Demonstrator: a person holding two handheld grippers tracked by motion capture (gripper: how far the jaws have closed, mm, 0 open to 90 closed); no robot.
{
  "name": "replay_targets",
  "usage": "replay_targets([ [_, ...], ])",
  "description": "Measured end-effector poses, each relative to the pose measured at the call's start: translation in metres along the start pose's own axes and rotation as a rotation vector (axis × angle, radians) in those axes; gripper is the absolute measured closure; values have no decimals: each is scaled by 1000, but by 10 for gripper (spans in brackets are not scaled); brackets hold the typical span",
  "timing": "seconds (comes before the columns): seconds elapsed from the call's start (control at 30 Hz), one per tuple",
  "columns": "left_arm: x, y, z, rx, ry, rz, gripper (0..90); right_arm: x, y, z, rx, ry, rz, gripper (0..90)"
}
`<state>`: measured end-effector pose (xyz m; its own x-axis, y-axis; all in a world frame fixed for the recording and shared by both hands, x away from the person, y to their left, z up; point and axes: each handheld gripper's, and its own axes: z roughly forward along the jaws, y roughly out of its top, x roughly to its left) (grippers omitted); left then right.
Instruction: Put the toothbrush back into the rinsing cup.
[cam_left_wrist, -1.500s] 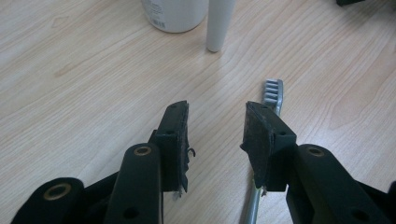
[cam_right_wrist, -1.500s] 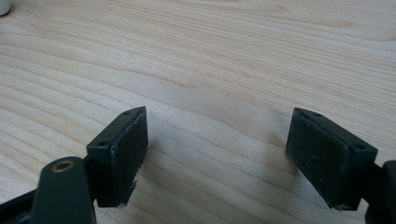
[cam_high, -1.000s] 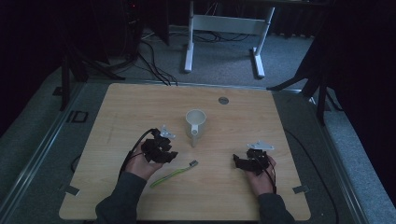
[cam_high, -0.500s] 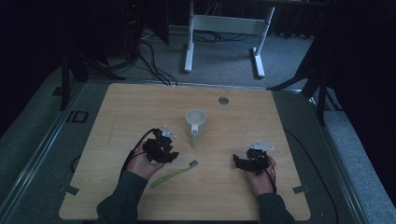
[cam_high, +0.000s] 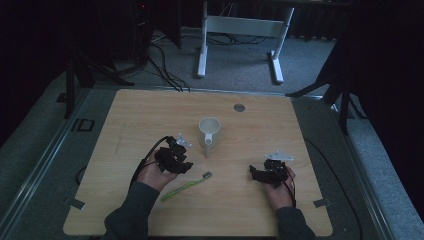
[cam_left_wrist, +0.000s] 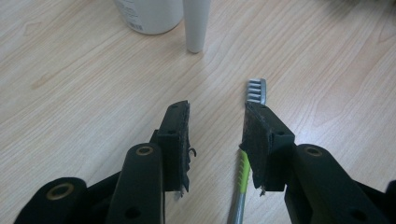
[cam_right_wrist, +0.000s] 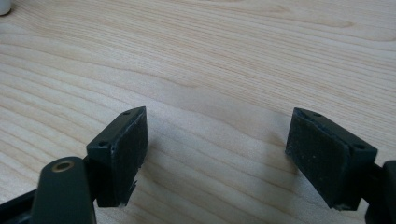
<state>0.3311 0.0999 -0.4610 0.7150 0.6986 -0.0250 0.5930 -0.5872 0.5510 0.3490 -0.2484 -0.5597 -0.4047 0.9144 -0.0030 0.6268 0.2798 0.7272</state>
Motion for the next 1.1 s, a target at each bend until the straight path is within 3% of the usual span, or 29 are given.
replay_targets([
  [1.1, -7, 6, 12, 128, -29, 64, 618, 0, 0, 0, 0, 0, 1, 204],
])
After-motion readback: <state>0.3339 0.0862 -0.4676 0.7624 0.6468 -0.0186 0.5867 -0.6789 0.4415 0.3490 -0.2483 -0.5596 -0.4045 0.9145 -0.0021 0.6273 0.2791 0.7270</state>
